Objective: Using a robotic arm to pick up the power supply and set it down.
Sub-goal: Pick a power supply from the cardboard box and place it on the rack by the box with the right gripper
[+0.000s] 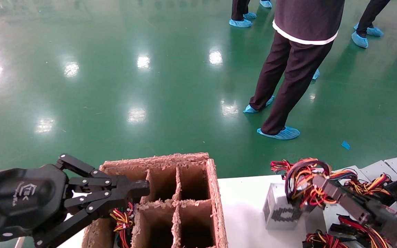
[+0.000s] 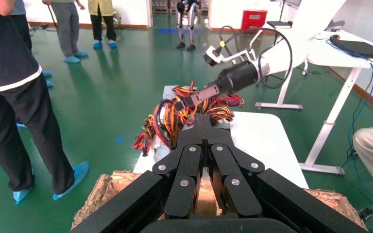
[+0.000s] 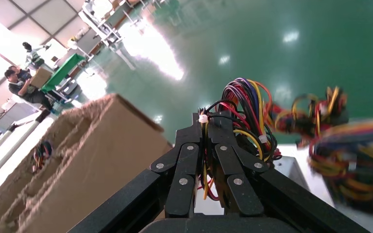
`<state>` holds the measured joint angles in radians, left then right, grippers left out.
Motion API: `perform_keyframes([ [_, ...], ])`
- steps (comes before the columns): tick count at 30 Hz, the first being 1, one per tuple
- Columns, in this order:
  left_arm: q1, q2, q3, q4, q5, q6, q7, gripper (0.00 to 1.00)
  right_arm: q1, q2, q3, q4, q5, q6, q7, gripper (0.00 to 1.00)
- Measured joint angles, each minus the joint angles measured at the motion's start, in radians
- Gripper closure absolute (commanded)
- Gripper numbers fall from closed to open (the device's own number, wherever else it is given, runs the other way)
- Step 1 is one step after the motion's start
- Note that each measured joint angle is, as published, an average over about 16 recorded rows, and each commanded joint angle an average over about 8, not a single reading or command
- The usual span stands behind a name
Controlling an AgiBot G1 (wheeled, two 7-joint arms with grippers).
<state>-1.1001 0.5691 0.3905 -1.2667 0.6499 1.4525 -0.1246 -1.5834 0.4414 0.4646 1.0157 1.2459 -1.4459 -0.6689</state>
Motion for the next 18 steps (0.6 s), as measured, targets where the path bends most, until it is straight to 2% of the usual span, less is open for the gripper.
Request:
perform_keyframes([
  [9,0.0,0.0,0.0,0.0,0.0,0.0,0.0,1.0,-0.043,-0.007,-0.006,-0.017,0.007,-0.022,0.005,1.0],
  [10,0.0,0.0,0.0,0.0,0.0,0.0,0.0,1.0,-0.046,-0.009,-0.006,-0.018,0.008,-0.023,0.006,0.93],
  [17,0.0,0.0,0.0,0.0,0.0,0.0,0.0,1.0,-0.047,-0.026,-0.011,-0.014,0.004,-0.029,0.005,0.06],
  [18,0.0,0.0,0.0,0.0,0.0,0.0,0.0,1.0,-0.045,-0.028,-0.011,-0.013,0.003,-0.029,0.005,0.0],
])
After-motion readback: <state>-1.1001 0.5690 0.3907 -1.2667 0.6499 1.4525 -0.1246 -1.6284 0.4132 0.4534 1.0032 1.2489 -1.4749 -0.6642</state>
